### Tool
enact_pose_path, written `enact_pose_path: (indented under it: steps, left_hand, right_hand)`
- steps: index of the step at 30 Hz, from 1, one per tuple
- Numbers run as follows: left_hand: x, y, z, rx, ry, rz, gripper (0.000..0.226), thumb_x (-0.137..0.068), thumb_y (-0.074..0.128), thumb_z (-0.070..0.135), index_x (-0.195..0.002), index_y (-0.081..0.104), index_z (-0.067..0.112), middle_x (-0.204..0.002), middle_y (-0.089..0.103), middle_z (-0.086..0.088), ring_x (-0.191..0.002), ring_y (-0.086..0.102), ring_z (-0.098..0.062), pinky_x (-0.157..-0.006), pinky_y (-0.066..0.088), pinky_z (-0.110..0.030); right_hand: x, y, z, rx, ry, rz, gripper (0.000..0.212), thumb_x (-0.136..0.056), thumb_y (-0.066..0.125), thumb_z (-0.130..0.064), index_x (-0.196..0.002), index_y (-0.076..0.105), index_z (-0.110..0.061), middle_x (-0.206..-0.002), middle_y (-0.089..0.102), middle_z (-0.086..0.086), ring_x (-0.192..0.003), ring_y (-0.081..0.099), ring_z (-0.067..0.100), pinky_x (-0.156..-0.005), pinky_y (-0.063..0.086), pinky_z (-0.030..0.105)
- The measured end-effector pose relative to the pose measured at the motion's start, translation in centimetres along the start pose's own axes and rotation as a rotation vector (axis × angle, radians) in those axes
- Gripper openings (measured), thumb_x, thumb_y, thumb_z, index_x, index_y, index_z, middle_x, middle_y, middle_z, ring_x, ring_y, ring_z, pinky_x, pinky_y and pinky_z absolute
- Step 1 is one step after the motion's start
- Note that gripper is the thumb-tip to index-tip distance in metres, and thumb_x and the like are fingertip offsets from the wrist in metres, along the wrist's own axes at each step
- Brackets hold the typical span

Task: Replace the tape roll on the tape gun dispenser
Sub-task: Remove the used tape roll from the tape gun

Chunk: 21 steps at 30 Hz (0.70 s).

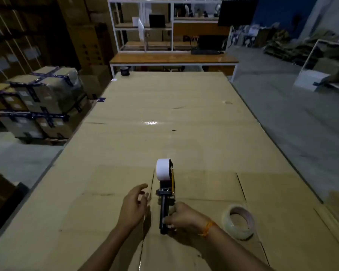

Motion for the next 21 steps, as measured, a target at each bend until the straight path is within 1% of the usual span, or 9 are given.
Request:
enact_pose_path:
  steps: [2, 5, 7, 9, 11, 14, 17, 19, 21]
  left_hand:
    - [0.2, -0.1, -0.6, 0.066, -0.095, 0.006, 0.034, -0.101, 0.063, 0.002, -0.133, 0.071, 0.011, -0.127, 0.077, -0.001, -0.099, 0.072, -0.002, -0.078, 0.057, -0.014]
    - [0.6, 0.0, -0.8, 0.098, -0.188, -0.004, 0.033, -0.101, 0.062, 0.000, -0.133, 0.070, 0.009, -0.116, 0.080, -0.003, -0.093, 0.072, 0.011, -0.077, 0.054, -0.005]
    - [0.7, -0.1, -0.7, 0.143, -0.226, 0.015, 0.030, -0.103, 0.061, 0.001, -0.131, 0.069, 0.009, -0.108, 0.080, -0.003, -0.090, 0.070, 0.020, -0.074, 0.052, 0.000]
    - [1.1, -0.1, -0.6, 0.184, -0.278, 0.027, 0.026, -0.105, 0.060, 0.004, -0.128, 0.070, 0.010, -0.102, 0.080, -0.001, -0.085, 0.071, 0.019, -0.070, 0.054, -0.003]
    - [1.5, 0.1, -0.5, 0.222, -0.325, 0.054, 0.022, -0.107, 0.059, 0.007, -0.125, 0.070, 0.011, -0.098, 0.080, 0.003, -0.081, 0.073, 0.017, -0.068, 0.057, -0.008]
    - [2.2, 0.8, -0.4, 0.290, -0.380, 0.077, 0.018, -0.108, 0.058, 0.009, -0.119, 0.072, 0.010, -0.093, 0.079, 0.010, -0.078, 0.075, 0.011, -0.071, 0.058, -0.010]
    - [3.3, 2.2, -0.1, 0.411, -0.462, 0.024, 0.017, -0.111, 0.055, 0.017, -0.111, 0.072, 0.013, -0.097, 0.081, 0.000, -0.090, 0.081, -0.015, -0.087, 0.064, -0.040]
    - [3.9, 3.3, 0.0, 0.438, -0.504, -0.053, 0.021, -0.112, 0.053, 0.025, -0.106, 0.071, 0.017, -0.099, 0.081, -0.006, -0.098, 0.079, -0.030, -0.091, 0.064, -0.052]
    - [4.6, 4.7, -0.3, 0.492, -0.579, -0.146, 0.034, -0.112, 0.052, 0.034, -0.102, 0.075, 0.010, -0.095, 0.081, -0.017, -0.093, 0.079, -0.037, -0.090, 0.063, -0.057]
  right_hand:
    - [-0.8, 1.2, 0.0, -0.170, 0.050, 0.062, 0.023, -0.092, 0.080, -0.027, -0.110, 0.070, -0.019, -0.110, 0.078, 0.008, -0.098, 0.077, 0.021, -0.084, 0.066, 0.036]
    - [-1.4, 1.8, -0.7, -0.285, -0.005, 0.215, 0.030, -0.091, 0.082, -0.025, -0.118, 0.072, -0.018, -0.111, 0.078, 0.007, -0.104, 0.077, 0.024, -0.096, 0.064, 0.043]
    - [-1.8, 1.7, -1.0, -0.279, -0.024, 0.266, 0.026, -0.092, 0.081, -0.024, -0.116, 0.074, -0.018, -0.111, 0.079, 0.004, -0.103, 0.077, 0.022, -0.097, 0.064, 0.040]
    - [-2.2, 2.0, -1.1, -0.318, -0.028, 0.286, 0.019, -0.094, 0.077, -0.020, -0.113, 0.074, -0.017, -0.109, 0.078, 0.005, -0.101, 0.076, 0.024, -0.096, 0.063, 0.042]
    - [-2.5, 2.5, -1.1, -0.438, -0.020, 0.274, 0.018, -0.099, 0.066, -0.014, -0.117, 0.068, -0.012, -0.101, 0.074, 0.008, -0.090, 0.073, 0.027, -0.087, 0.064, 0.043]
    - [-2.4, 2.3, -1.1, -0.498, -0.033, 0.345, 0.020, -0.104, 0.051, -0.021, -0.122, 0.059, -0.013, -0.088, 0.063, 0.011, -0.076, 0.061, 0.029, -0.069, 0.050, 0.040]
    - [-1.5, 1.2, -0.6, -0.505, -0.065, 0.445, 0.015, -0.104, 0.054, -0.029, -0.116, 0.061, -0.025, -0.076, 0.063, 0.003, -0.063, 0.059, 0.023, -0.061, 0.045, 0.032]
    - [-1.1, 1.6, -0.3, -0.675, -0.081, 0.374, 0.017, -0.105, 0.058, -0.032, -0.113, 0.063, -0.018, -0.059, 0.053, -0.001, -0.046, 0.048, 0.017, -0.049, 0.039, 0.027]
    - [-0.6, 2.8, 0.3, -0.806, -0.104, 0.257, 0.027, -0.107, 0.059, -0.034, -0.110, 0.062, -0.008, -0.056, 0.047, 0.000, -0.041, 0.041, 0.017, -0.046, 0.036, 0.025]
Point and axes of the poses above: each hand's wrist, its own x-axis away from the middle knuckle, its own y-axis out of the palm, z = x × y, the point moved 7 cm from there along -x, towards the middle knuckle
